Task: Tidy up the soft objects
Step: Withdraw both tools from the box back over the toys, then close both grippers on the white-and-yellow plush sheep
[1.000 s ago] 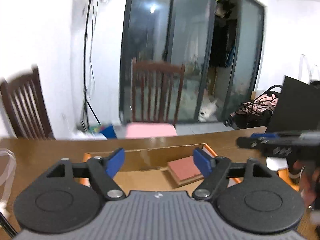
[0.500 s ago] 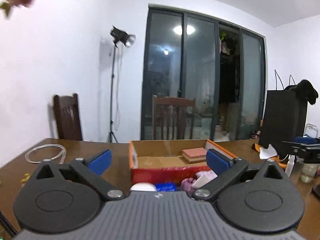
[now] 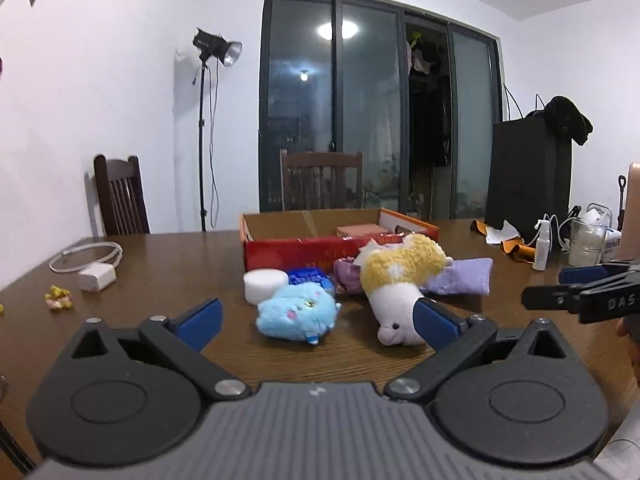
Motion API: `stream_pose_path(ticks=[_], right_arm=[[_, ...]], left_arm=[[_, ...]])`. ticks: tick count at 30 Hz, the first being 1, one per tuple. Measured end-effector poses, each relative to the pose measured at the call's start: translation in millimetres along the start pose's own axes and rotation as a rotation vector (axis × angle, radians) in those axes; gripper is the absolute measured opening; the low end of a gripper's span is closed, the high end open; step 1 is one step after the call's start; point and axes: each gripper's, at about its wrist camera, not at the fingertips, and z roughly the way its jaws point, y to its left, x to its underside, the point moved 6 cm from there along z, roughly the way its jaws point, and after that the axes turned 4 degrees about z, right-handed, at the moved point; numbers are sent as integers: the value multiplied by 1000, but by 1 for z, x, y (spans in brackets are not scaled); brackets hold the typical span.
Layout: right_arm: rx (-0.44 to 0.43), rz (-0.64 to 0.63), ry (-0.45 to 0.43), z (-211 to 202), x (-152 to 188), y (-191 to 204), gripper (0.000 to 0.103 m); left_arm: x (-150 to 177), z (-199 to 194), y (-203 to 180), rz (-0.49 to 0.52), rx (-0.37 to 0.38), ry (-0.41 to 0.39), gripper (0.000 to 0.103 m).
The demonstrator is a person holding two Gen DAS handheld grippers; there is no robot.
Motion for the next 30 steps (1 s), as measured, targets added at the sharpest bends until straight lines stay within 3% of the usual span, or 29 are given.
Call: stream_pose_path(ticks=[7, 15, 20, 22, 28, 30], right_arm=[[-2, 50, -5, 22, -15, -13, 101], [-48, 34, -9, 68, -50, -11, 96], [-89, 110, 37, 113, -63, -15, 82], [-99, 161, 50, 129, -63, -19, 81], [-146, 285, 94, 157, -60, -27, 79], [-157, 294, 94, 159, -58, -26, 74]], left_arm=[[-5, 39, -2, -56, 100, 46, 103], [-27, 116, -9, -226, 264, 80, 102], [-22, 166, -10, -296, 334, 182, 89], [-15, 175, -10, -330, 367, 211, 88], [2, 182, -19, -308, 401, 261, 87], [4, 180, -28, -268, 411, 266, 84]])
